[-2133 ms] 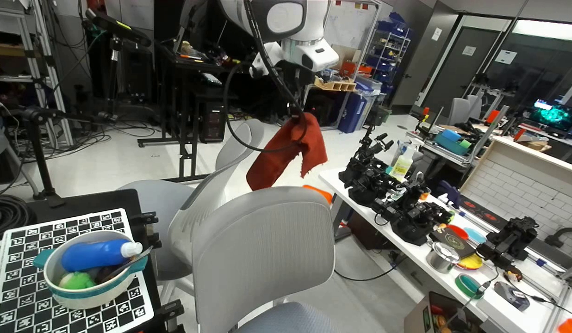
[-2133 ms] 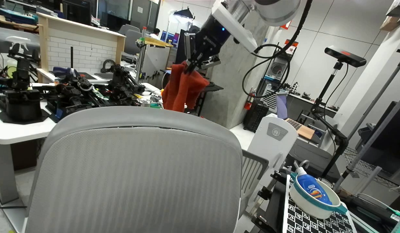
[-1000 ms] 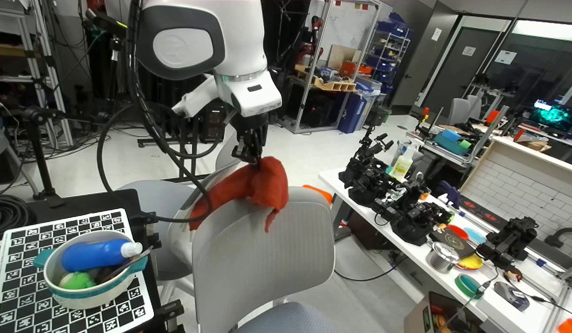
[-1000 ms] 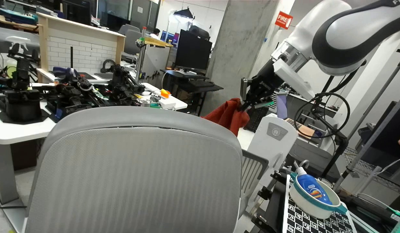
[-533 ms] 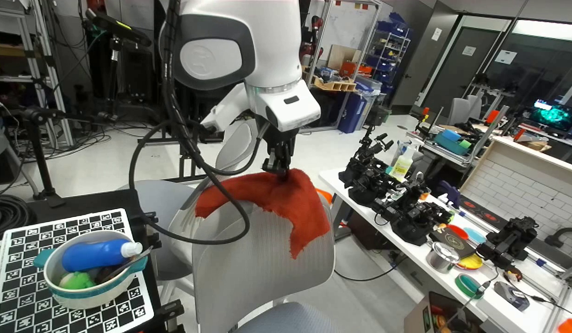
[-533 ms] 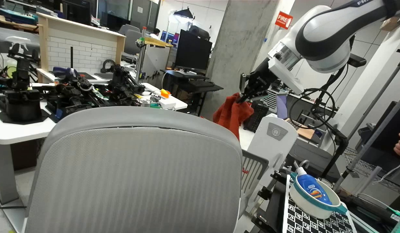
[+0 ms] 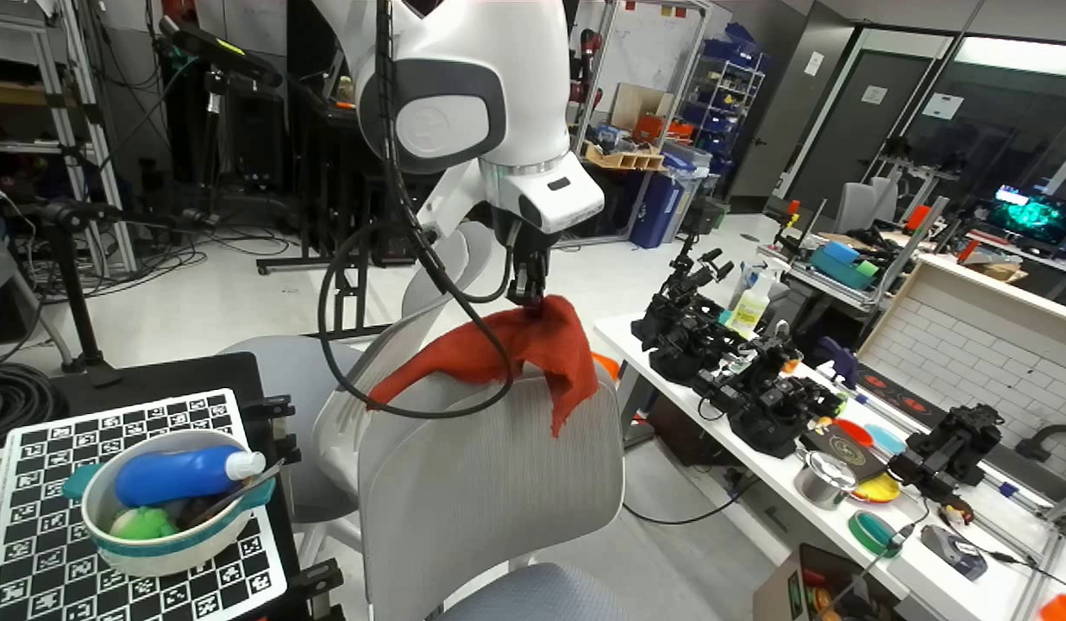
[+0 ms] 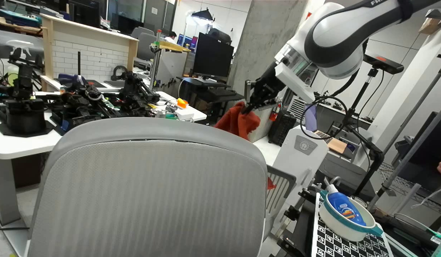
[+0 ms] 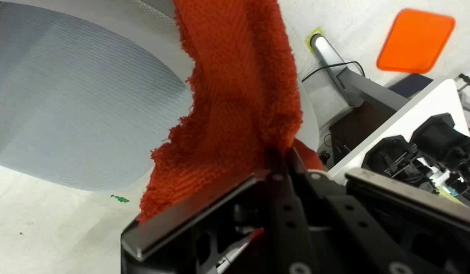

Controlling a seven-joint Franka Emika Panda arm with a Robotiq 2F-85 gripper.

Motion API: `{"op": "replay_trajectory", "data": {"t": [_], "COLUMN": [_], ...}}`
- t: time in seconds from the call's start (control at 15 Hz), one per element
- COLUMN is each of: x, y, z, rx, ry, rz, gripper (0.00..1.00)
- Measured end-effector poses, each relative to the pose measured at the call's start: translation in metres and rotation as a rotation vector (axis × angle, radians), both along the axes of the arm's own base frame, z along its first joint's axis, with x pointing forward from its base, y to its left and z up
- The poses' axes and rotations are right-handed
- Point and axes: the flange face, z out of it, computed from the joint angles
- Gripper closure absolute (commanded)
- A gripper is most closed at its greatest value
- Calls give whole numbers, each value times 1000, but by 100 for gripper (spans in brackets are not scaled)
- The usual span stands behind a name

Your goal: Move the orange towel to the backrest of the chair on the left then return it to the chair on the right.

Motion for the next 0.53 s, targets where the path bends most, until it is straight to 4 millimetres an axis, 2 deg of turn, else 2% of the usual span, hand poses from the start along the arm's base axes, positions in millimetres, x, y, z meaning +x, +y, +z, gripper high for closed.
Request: {"op": "replay_trajectory", "data": {"t": [0.27, 0.53], "x": [16, 27], "y": [36, 55], "z": [5, 8], "rx": [-18, -26], "ry": [-18, -31], "rz": [56, 80], "gripper": [99, 99]}}
